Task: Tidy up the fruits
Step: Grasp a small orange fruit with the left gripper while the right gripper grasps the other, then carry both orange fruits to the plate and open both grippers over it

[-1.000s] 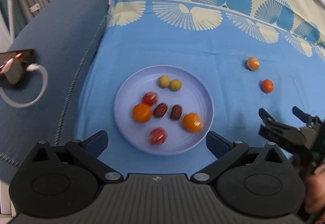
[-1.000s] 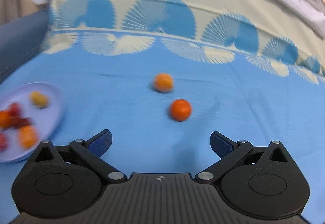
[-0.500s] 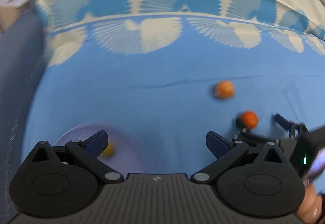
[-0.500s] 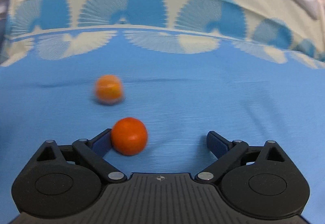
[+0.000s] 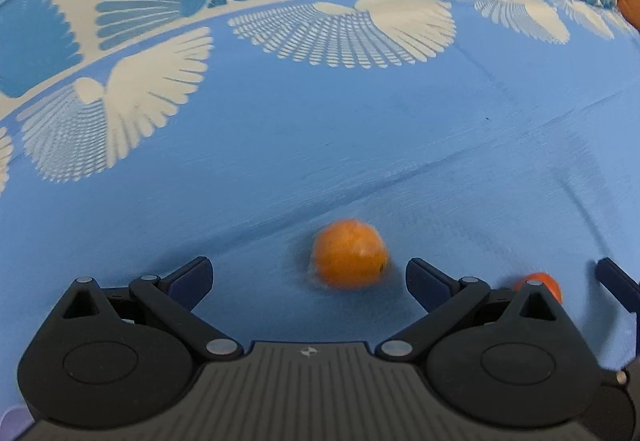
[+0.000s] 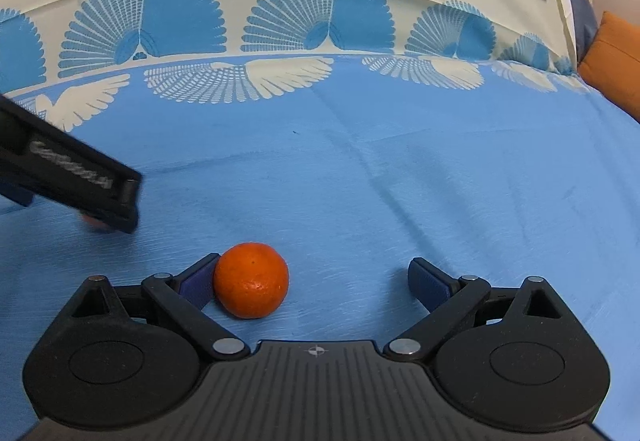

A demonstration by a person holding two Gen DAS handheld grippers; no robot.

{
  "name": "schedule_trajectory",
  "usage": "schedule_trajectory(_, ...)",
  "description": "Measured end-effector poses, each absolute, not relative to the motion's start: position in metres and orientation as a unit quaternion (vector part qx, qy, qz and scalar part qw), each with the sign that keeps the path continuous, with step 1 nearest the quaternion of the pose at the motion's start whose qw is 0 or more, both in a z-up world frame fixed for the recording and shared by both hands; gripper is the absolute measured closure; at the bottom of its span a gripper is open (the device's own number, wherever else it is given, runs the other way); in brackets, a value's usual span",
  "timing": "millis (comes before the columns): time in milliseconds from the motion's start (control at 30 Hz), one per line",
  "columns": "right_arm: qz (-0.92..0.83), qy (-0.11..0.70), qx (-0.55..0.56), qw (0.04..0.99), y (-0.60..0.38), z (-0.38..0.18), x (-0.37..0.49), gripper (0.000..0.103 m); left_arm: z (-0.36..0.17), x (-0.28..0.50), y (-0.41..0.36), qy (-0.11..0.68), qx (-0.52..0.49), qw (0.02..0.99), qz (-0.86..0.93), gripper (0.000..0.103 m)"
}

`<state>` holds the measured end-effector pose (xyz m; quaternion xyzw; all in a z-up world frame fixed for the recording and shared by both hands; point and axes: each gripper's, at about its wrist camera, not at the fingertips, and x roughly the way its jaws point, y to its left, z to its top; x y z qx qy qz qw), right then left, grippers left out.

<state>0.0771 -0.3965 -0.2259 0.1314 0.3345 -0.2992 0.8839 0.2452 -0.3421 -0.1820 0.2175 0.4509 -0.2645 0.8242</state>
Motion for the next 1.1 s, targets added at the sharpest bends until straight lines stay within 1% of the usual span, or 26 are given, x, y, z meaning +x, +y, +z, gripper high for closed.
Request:
schedule_trajectory(100, -0.303, 0.335, 0.123, 0.883, -0.393, -0.226, 0.079, 0.004, -0.187, 0.249, -0.35, 0.458, 0.227, 0.815, -0.272, 0.001)
schedule_trajectory(133, -0.302, 0.335, 0.125, 0.883, -0.393, -0.226, 0.078, 0.005, -0.187, 0.25, -0.351, 0.458, 0.229, 0.814, -0.275, 0.002)
schedule_trajectory(167, -0.295, 0.334, 0.131, 0.885, -0.394, -0.225, 0.078, 0.01, -0.186, 0.249, -0.353, 0.453, 0.227, 0.816, -0.277, 0.019)
schedule_trajectory(200, -0.28, 0.331, 0.14, 0.89, -0.394, -0.223, 0.077, 0.031, -0.183, 0.248, -0.353, 0.45, 0.222, 0.816, -0.286, 0.037)
schedule_trajectory(233, -0.264, 0.325, 0.141, 0.897, -0.389, -0.219, 0.076, 0.066, -0.18, 0.247, -0.353, 0.456, 0.213, 0.807, -0.309, 0.061)
schedule_trajectory(267, -0.25, 0.321, 0.134, 0.903, -0.385, -0.215, 0.076, 0.068, -0.176, 0.245, -0.354, 0.456, 0.215, 0.807, -0.309, 0.061)
schedule_trajectory(300, -0.249, 0.318, 0.132, 0.905, -0.383, -0.214, 0.075, 0.068, -0.173, 0.241, -0.355, 0.449, 0.223, 0.811, -0.303, 0.061)
schedule_trajectory(400, -0.255, 0.291, 0.188, 0.903, -0.399, -0.209, 0.068, 0.068, -0.158, 0.228, -0.345, 0.438, 0.23, 0.815, -0.301, 0.061)
schedule_trajectory(467, -0.278, 0.27, 0.175, 0.905, -0.405, -0.201, 0.06, 0.068, -0.143, 0.218, -0.328, 0.438, 0.221, 0.819, -0.296, 0.061)
schedule_trajectory(600, -0.292, 0.284, 0.184, 0.895, -0.411, -0.186, 0.043, 0.068, -0.104, 0.191, -0.277, 0.443, 0.206, 0.831, -0.265, 0.061)
schedule_trajectory(700, -0.266, 0.269, 0.224, 0.898, -0.404, -0.155, 0.016, 0.068, -0.075, 0.163, -0.231, 0.447, 0.197, 0.839, -0.238, 0.061)
schedule_trajectory(767, -0.233, 0.255, 0.24, 0.907, -0.39, -0.131, -0.009, 0.068, -0.06, 0.145, -0.204, 0.447, 0.195, 0.844, -0.224, 0.061)
schedule_trajectory(967, -0.129, 0.25, 0.218, 0.934, -0.317, -0.065, -0.088, 0.068, -0.02, 0.088, -0.127, 0.449, 0.157, 0.857, -0.201, 0.061)
schedule_trajectory(1100, -0.069, 0.27, 0.2, 0.94, -0.269, -0.039, -0.12, 0.068, 0.0, 0.05, -0.088, 0.423, 0.137, 0.874, -0.194, 0.061)
